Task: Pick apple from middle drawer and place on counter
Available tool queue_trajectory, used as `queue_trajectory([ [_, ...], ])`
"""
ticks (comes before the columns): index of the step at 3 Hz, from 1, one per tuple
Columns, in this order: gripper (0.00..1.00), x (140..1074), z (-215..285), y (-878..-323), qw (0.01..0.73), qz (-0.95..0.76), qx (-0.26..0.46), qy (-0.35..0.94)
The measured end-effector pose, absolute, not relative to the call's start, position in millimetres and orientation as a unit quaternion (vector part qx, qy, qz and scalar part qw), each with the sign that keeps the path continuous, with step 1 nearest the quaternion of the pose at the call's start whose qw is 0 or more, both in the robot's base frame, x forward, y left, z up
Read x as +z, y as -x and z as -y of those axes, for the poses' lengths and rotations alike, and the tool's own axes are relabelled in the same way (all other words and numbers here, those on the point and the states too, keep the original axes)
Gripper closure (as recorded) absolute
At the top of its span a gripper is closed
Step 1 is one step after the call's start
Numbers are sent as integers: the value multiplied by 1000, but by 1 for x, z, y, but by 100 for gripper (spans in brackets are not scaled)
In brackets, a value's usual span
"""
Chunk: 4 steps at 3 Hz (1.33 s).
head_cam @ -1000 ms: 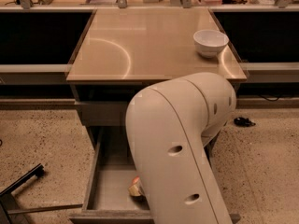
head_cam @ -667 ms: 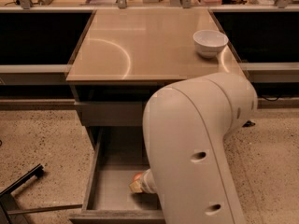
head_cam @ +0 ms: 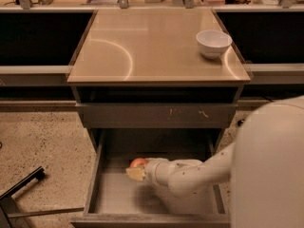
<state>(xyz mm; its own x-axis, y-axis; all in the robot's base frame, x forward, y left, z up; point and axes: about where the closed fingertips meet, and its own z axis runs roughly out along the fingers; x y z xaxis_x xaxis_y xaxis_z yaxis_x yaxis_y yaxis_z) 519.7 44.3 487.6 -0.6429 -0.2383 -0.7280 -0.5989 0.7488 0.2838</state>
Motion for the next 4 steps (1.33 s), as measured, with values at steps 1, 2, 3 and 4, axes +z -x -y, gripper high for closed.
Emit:
queue_trajectory([
  [1,100,495,-27,-518,351,-869,271,217],
  [2,100,495,-27,-518,351,-869,271,217],
  [3,100,534,-26,-527,383,-857,259,228],
  [4,100,616,-36,-539,429,-830,254,250],
])
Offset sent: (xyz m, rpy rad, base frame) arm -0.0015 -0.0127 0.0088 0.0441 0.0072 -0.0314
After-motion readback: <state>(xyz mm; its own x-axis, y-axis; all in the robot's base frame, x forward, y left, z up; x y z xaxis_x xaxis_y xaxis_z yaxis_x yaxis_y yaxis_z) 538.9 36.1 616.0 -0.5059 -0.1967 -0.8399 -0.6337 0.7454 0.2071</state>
